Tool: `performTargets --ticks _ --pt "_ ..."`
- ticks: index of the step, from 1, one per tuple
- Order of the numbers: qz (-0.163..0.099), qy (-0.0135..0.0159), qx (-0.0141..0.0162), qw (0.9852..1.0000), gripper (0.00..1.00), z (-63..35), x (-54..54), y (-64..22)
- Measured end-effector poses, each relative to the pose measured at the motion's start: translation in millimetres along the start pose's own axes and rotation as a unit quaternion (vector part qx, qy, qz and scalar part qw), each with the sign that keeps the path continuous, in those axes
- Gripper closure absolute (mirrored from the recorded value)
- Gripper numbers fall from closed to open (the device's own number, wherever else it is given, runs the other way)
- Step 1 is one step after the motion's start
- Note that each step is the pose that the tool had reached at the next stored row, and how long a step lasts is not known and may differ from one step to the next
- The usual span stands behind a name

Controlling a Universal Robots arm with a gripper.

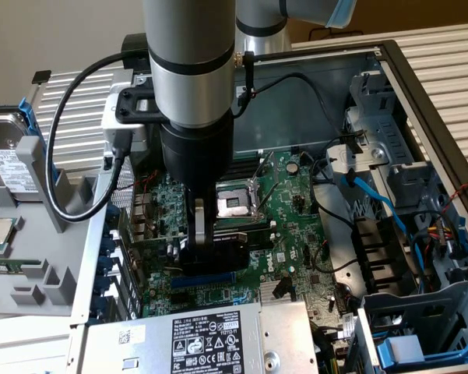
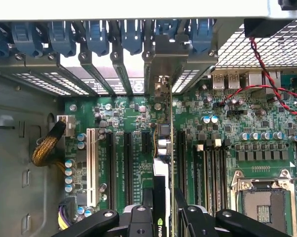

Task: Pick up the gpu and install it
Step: 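Insert the gpu into the slot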

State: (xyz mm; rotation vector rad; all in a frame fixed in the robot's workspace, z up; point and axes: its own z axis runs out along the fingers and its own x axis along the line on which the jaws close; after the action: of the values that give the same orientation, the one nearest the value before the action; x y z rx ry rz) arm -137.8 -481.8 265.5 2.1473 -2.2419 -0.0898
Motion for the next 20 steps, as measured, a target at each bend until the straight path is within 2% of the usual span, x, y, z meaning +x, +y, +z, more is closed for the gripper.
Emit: performTargets --ticks 20 --pt "-0.005 0.0003 -0.0001 1.0 0.73 1.4 -1.1 0.0"
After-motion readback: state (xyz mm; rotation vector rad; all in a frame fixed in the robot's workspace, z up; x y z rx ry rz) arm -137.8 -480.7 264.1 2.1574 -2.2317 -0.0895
